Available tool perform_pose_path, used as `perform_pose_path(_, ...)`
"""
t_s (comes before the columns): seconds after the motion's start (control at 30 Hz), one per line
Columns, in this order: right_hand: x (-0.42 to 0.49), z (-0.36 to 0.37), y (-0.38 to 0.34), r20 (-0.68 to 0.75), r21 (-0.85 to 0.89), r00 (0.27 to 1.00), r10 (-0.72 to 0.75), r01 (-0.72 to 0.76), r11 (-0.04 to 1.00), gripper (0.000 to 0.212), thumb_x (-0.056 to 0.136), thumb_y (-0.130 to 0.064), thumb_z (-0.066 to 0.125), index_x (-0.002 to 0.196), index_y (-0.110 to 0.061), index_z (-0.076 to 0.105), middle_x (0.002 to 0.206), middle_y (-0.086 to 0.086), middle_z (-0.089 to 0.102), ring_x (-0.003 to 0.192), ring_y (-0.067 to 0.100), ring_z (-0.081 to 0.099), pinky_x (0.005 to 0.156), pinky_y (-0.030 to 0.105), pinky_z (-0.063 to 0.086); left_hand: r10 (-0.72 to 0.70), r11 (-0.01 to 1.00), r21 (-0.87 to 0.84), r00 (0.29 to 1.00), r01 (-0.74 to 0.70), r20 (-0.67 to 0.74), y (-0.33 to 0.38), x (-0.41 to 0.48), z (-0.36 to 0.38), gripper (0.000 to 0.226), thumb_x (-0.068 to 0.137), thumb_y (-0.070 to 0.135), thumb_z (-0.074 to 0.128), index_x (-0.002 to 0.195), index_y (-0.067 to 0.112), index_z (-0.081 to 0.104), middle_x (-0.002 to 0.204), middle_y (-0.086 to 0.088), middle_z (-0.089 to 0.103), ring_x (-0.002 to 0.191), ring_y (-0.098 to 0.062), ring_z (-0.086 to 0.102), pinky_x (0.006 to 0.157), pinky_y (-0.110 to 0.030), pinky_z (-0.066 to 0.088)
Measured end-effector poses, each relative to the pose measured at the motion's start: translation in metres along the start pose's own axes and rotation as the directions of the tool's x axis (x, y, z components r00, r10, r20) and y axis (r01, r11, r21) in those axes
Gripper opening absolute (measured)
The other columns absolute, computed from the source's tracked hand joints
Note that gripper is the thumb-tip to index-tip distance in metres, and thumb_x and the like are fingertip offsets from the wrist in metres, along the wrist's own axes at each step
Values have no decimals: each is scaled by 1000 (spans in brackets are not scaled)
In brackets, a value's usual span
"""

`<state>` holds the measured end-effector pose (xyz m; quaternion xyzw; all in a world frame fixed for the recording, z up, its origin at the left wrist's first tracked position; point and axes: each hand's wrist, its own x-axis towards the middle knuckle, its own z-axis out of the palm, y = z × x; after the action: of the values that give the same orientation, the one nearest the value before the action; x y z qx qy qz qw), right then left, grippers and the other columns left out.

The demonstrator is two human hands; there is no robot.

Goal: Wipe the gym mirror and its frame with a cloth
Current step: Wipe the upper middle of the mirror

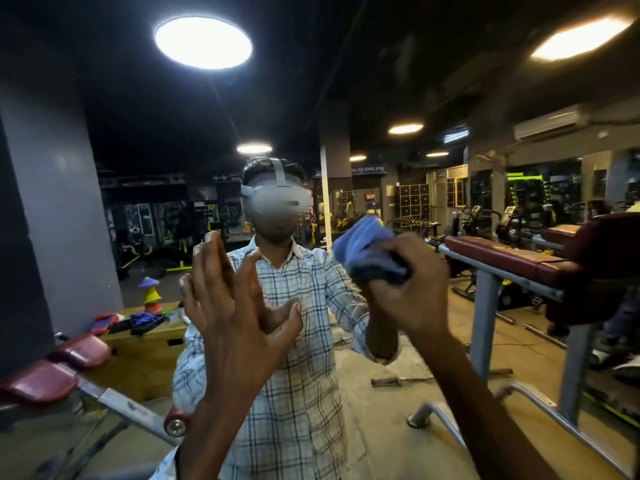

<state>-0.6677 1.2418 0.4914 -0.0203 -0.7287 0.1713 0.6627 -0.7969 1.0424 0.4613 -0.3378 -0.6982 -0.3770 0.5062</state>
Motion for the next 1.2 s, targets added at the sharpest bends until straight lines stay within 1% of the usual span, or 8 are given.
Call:
perform_pose_path(0.1,21,-5,-3,-270,114,935,229,-205,972,43,74,-6,78,104,-31,60,106,-15,59,96,-12,56,84,18,53,-5,1000,9,1000,5,-21,2,1,5,86,74,57,75,145,14,52,173,-12,4,161,-30,0,125,-63,6)
perform_pose_path(0.3,59,6,-16,300,-77,908,-292,328,941,41,76,-16,79,110,-26,59,107,-11,56,91,-3,48,77,12,43,-39,999,-7,997,39,-61,18,1,16,88,72,55,76,146,13,52,173,-13,8,161,-29,1,126,-61,5)
perform_pose_path(0.47,128,-14,-14,-257,122,959,117,-88,989,35,77,-5,78,107,-21,66,109,-10,62,92,-2,57,84,17,54,-61,998,-10,997,60,-51,25,1,17,90,70,53,78,147,14,51,173,-10,6,161,-28,1,125,-64,8)
perform_pose_path(0.63,104,-9,-12,297,-35,881,-368,395,918,33,78,-18,79,107,-21,65,104,-5,60,91,6,54,78,10,43,-75,997,-6,996,75,-48,33,1,19,91,70,53,78,147,15,50,174,-6,6,161,-26,1,126,-62,6)
perform_pose_path(0.8,128,-51,19,-242,-3,969,57,-59,998,38,80,-7,77,109,-26,61,116,-8,60,101,-1,54,84,10,51,-76,997,2,996,77,-38,45,2,27,90,72,54,76,149,17,49,174,-7,6,161,-24,0,126,-63,4)
perform_pose_path(0.9,90,-44,26,59,-32,988,-145,147,989,43,78,-14,75,106,-37,52,107,-25,49,94,-8,50,81,10,46,-65,998,19,998,66,-22,52,0,32,89,71,54,76,149,19,49,174,-8,3,161,-26,-1,126,-62,1)
perform_pose_path(1.0,54,-51,49,450,54,835,-317,329,943,44,75,-16,81,107,-35,58,112,-23,52,106,-5,51,88,21,48,-42,999,25,999,43,-16,61,-1,39,88,72,52,77,149,20,49,174,-9,4,161,-28,0,125,-62,1)
perform_pose_path(1.2,44,-74,70,-127,102,990,61,-48,994,37,74,-3,75,103,-23,62,101,-17,58,95,-2,58,83,13,51,-37,999,12,999,38,-23,76,-4,45,83,74,50,77,148,19,52,173,-11,7,161,-28,2,124,-66,8)
